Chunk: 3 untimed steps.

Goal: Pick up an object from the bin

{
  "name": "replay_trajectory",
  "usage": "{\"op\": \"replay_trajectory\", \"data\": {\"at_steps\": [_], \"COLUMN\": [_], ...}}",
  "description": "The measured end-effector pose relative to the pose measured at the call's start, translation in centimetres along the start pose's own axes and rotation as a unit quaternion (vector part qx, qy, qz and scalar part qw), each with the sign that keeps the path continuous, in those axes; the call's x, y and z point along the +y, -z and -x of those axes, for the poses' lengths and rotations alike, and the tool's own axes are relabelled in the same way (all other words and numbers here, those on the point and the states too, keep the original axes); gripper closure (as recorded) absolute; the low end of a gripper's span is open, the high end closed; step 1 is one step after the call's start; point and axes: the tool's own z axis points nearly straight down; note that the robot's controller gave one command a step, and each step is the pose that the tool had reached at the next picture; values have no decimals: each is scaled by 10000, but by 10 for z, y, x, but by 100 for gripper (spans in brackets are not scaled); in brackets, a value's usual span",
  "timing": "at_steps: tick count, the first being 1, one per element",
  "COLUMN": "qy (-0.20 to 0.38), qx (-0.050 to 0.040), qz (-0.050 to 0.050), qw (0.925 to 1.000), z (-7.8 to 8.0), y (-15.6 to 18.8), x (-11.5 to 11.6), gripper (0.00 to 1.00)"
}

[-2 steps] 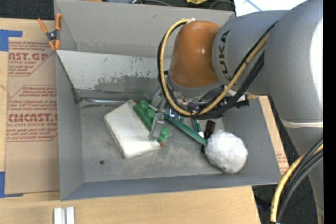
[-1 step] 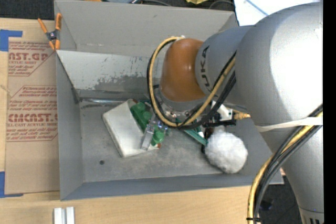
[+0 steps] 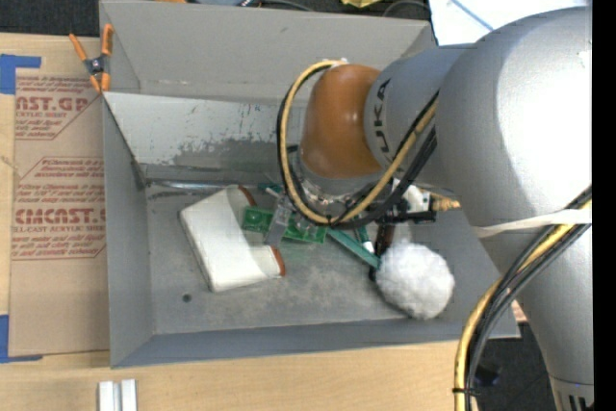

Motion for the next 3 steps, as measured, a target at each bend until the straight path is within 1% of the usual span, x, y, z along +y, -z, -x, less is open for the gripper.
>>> {"op": "replay_trajectory", "data": {"at_steps": [1, 2, 3], "qy": [0, 3, 5], "qx": [0, 26, 45], "qz": [0, -10, -19], "qw": [10000, 10000, 10000], "z": [0, -2, -2], "y": [0, 29, 73], "x": [0, 0, 0], "gripper": [100, 100, 100]}}
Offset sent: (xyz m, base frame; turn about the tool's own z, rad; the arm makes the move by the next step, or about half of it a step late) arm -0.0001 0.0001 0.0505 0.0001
